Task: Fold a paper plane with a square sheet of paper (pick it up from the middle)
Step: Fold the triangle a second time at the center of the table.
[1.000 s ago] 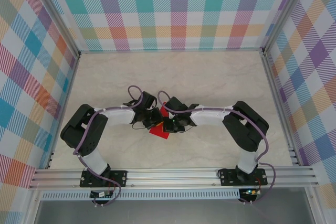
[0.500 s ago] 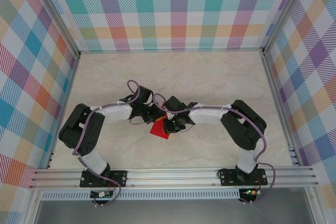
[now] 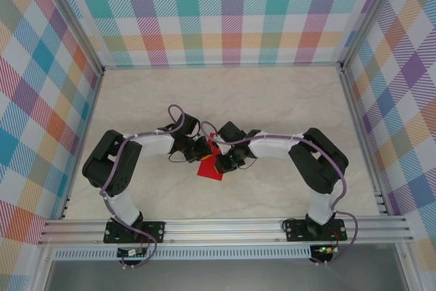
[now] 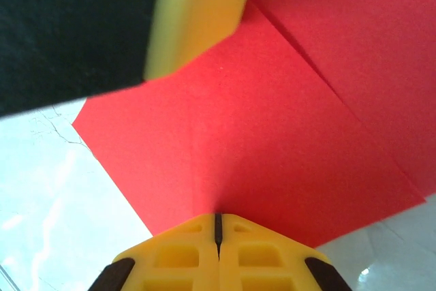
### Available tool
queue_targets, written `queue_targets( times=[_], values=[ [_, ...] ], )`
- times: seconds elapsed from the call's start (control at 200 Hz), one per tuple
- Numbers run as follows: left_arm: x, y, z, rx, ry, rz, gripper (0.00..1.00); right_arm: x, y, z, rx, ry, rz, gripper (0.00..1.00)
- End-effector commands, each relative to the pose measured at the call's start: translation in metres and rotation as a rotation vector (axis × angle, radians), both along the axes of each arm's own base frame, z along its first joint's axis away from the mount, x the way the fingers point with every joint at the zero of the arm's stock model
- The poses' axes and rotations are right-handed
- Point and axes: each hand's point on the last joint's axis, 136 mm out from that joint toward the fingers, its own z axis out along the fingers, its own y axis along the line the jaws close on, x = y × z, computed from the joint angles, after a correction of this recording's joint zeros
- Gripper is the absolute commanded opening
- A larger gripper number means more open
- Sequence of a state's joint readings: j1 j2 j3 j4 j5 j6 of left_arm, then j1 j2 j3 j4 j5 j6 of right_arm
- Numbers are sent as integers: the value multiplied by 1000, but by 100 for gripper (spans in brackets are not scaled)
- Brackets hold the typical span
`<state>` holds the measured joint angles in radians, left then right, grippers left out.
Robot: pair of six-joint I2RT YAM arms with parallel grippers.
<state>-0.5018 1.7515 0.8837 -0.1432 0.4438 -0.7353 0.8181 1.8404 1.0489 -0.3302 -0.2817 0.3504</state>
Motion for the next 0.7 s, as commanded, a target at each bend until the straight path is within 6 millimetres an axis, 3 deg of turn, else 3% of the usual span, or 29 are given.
queue_targets(
  times=[0.0,0.335,0.695],
  values=[
    [2,12,-8,71,-4,-8,9,-2,0,13,38,11,-16,5],
    [-2,12,-18,62,21,-9,9,14,29,39,158,49,-165,6],
    [-2,7,-17,38,27,-15,9,16,39,11,56,77,-214,5]
  ],
)
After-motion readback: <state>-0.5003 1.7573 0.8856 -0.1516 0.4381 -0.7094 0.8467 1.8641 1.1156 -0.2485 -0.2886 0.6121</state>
